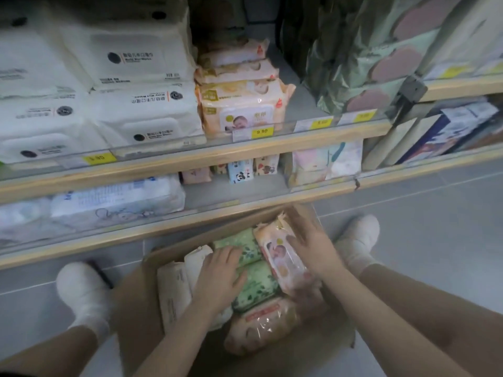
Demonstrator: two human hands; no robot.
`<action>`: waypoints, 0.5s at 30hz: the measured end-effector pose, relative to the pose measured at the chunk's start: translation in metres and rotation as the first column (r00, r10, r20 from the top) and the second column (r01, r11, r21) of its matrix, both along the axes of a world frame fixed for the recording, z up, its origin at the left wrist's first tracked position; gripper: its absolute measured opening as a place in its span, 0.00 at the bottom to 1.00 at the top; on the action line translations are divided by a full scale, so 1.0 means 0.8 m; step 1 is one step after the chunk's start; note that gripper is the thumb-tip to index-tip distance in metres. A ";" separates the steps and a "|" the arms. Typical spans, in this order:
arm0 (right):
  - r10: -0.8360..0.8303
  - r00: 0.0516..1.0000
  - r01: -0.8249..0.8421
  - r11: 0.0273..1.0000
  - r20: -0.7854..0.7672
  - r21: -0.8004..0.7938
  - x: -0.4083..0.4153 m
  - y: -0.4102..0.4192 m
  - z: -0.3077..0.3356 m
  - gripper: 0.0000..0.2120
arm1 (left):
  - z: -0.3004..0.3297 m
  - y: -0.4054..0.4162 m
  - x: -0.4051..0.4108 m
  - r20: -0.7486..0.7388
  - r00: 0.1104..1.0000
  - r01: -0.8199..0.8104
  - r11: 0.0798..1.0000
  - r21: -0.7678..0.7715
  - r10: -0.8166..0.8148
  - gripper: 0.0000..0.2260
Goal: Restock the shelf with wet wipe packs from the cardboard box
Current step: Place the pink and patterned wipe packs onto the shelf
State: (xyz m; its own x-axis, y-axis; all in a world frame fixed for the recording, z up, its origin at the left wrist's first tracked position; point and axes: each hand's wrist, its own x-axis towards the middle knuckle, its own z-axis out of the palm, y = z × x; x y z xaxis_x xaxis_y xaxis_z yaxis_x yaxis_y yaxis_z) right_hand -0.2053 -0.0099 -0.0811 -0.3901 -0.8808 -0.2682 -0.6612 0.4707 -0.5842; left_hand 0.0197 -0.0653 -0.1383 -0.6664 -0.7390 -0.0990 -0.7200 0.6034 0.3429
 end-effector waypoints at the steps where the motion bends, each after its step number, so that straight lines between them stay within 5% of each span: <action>1: -0.018 1.000 0.018 0.997 0.003 0.074 0.004 0.012 -0.015 0.22 | -0.013 0.005 0.003 0.042 0.999 -0.018 0.999 0.046 0.017 0.21; 5: -0.040 0.986 0.063 0.989 -0.163 0.137 0.009 0.031 -0.069 0.29 | -0.052 0.025 0.028 0.227 0.965 -0.176 0.965 0.195 0.130 0.31; 9: -0.147 0.989 0.137 0.957 0.019 0.256 0.014 0.021 -0.091 0.36 | -0.067 0.032 0.041 0.219 0.953 -0.269 0.918 0.293 0.209 0.33; 15: -0.202 0.969 0.224 0.959 -0.141 0.171 0.025 0.021 -0.111 0.48 | -0.078 0.034 0.045 0.178 0.960 -0.261 0.923 0.284 0.217 0.33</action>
State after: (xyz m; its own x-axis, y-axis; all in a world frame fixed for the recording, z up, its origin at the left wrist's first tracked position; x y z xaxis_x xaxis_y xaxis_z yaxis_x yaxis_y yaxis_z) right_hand -0.1850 0.0071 -0.1703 -0.6027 -0.7136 -0.3572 -0.5941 0.7000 -0.3962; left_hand 0.0558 -0.0380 -0.2005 -0.4366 -0.7946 -0.4218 -0.8838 0.2910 0.3664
